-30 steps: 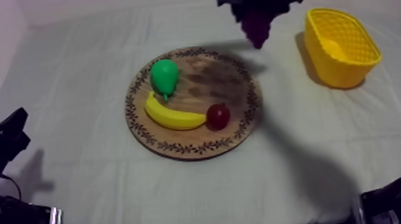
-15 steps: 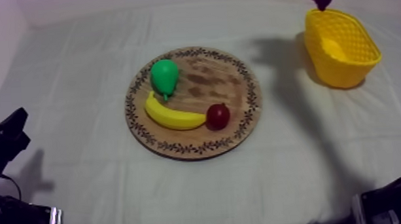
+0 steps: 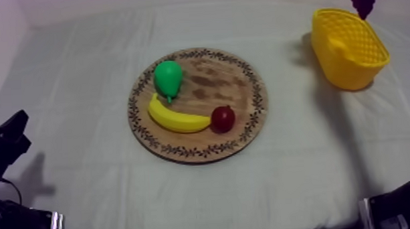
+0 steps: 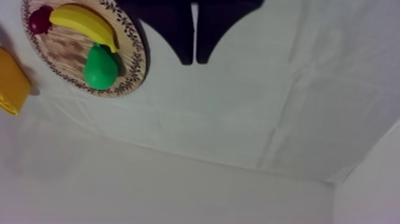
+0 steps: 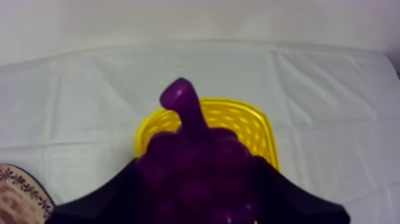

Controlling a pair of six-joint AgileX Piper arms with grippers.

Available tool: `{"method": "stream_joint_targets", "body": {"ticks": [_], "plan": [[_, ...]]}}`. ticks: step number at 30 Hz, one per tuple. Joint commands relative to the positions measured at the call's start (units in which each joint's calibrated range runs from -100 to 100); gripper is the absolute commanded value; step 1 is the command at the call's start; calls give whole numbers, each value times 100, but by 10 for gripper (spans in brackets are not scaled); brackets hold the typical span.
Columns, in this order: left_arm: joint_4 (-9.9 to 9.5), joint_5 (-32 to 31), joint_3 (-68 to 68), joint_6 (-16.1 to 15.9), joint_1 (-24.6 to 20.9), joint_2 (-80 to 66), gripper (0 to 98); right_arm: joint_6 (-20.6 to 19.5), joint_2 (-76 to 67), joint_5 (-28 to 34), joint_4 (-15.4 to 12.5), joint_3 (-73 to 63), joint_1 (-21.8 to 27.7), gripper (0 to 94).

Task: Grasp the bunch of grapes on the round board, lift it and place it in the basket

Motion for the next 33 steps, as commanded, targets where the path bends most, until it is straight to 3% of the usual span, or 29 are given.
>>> {"method": "stream_joint_targets", "body": {"ticks": [1,10,21,24,30,33], "plan": [[1,0,-2,0,-2,0,1,-44,3,-384,97,302,78,334],[1,0,-2,-2,-2,0,1,-295,112,-1570,454,1062,444,335],[1,0,-2,-1,-2,0,1,-677,818,-2245,893,1315,527,364],[1,0,-2,0,-2,0,1,-715,1078,-2310,931,1207,531,423],[1,0,-2,0,-2,0,1,-811,1524,-2398,1081,940,568,632],[1,0,-2,0,-2,0,1,-881,1652,-2413,1192,824,568,681]]}}
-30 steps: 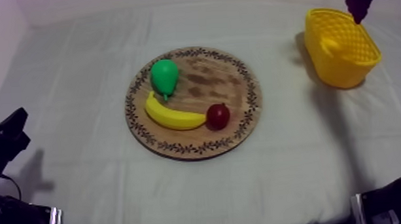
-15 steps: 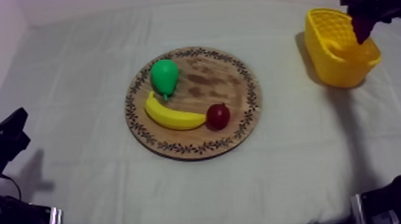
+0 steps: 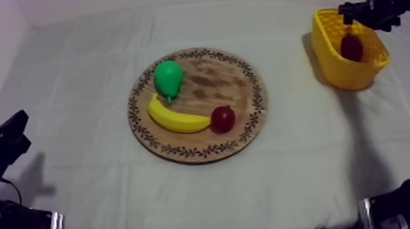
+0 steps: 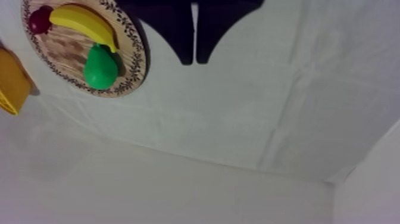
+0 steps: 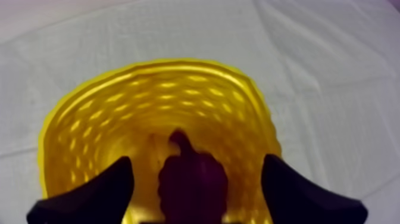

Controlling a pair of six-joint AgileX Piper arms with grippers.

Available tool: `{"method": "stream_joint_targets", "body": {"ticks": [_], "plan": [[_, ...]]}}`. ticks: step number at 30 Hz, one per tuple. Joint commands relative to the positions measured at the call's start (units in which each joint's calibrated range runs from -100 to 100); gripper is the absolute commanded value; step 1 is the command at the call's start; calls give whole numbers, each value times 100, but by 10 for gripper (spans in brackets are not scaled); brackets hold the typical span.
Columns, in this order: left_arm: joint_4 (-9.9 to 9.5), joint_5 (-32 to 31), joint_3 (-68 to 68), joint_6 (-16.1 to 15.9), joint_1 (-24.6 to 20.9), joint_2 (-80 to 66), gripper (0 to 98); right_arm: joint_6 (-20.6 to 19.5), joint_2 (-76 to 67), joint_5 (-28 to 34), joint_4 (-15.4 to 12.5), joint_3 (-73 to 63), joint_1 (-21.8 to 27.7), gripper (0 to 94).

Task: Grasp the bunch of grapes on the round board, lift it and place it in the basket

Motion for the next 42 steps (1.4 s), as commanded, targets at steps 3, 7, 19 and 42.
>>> {"method": "stream_joint_targets", "body": {"ticks": [3,7,19,42], "plan": [[1,0,-2,-1,-2,0,1,-81,62,-16,85,-98,0,689],[1,0,-2,-1,-2,0,1,-86,-82,-75,100,-51,-20,670],[1,0,-2,-1,-2,0,1,-2,-1261,-290,34,896,-83,501],[1,0,-2,-1,-2,0,1,-751,-4627,-559,791,3602,-166,396]]}}
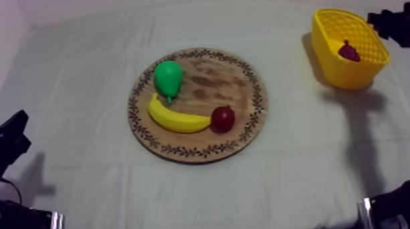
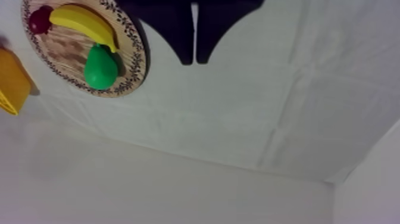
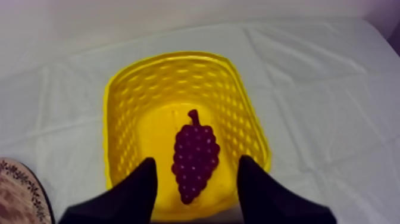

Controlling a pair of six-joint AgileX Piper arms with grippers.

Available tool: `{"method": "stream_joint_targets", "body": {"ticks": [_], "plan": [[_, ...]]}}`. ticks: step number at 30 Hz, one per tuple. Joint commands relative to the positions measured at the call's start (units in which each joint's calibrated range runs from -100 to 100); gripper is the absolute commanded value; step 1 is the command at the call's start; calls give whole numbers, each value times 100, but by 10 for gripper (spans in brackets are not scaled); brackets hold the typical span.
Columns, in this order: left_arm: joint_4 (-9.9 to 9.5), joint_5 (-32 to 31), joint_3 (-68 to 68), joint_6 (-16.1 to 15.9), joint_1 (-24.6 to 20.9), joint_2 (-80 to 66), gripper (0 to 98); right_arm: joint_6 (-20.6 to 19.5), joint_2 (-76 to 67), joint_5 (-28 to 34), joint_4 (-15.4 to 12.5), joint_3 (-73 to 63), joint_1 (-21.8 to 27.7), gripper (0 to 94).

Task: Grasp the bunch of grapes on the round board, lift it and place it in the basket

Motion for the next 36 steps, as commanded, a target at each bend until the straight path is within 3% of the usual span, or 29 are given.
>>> {"method": "stream_joint_targets", "body": {"ticks": [1,5,9,15,19,21,24,29,31,36], "plan": [[1,0,-2,-1,-2,0,1,-326,-570,10,288,423,-14,394],[1,0,-2,-1,-2,0,1,-724,-1250,4,671,1046,-63,380],[1,0,-2,-1,-2,0,1,-892,-1912,-3,772,1596,-76,361],[1,0,-2,-1,-2,0,1,-953,-2967,-85,745,2320,61,326],[1,0,-2,-1,-2,0,1,-718,-3746,-206,456,2762,178,296],[1,0,-2,-1,-2,0,1,-396,-4176,-248,103,2999,214,279],[1,0,-2,-1,-2,0,1,326,-4782,-254,-678,3278,218,241],[1,0,-2,-1,-2,0,1,2195,-5638,-179,-2607,3681,223,115],[1,0,-2,-3,-2,0,1,2766,-5993,-12,-3194,3773,242,61],[1,0,-2,-3,-2,0,1,3413,-6578,637,-4054,3852,254,15]]}}
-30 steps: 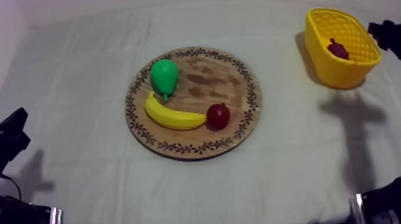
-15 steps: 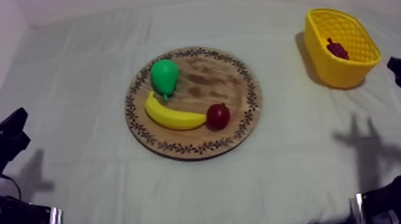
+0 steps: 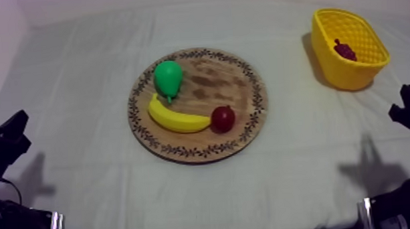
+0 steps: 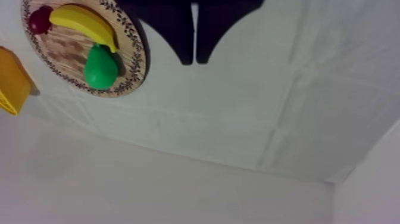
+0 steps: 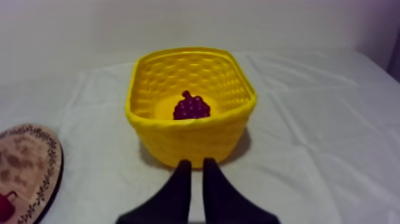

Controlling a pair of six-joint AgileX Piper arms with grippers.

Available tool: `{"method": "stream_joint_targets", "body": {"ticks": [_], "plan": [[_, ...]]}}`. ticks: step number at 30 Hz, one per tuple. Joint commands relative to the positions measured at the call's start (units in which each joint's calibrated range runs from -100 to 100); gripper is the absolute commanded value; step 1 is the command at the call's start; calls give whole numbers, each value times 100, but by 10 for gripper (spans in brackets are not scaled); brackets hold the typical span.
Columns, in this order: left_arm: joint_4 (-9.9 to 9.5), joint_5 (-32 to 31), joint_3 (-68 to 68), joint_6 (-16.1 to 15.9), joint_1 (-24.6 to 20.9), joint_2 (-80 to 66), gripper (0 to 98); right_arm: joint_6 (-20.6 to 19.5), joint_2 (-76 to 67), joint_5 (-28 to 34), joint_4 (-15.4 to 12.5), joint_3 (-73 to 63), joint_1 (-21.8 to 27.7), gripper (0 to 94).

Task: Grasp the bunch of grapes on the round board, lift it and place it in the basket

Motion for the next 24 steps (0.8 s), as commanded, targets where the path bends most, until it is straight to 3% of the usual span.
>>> {"method": "stream_joint_targets", "body": {"ticks": [1,9,24], "plan": [[1,0,-2,1,-2,0,1,1218,-269,312,-978,9,5,12],[1,0,-2,-1,-2,0,1,878,-356,915,-990,22,-74,5],[1,0,-2,-3,-2,0,1,1215,-361,1139,-932,23,-92,4]]}}
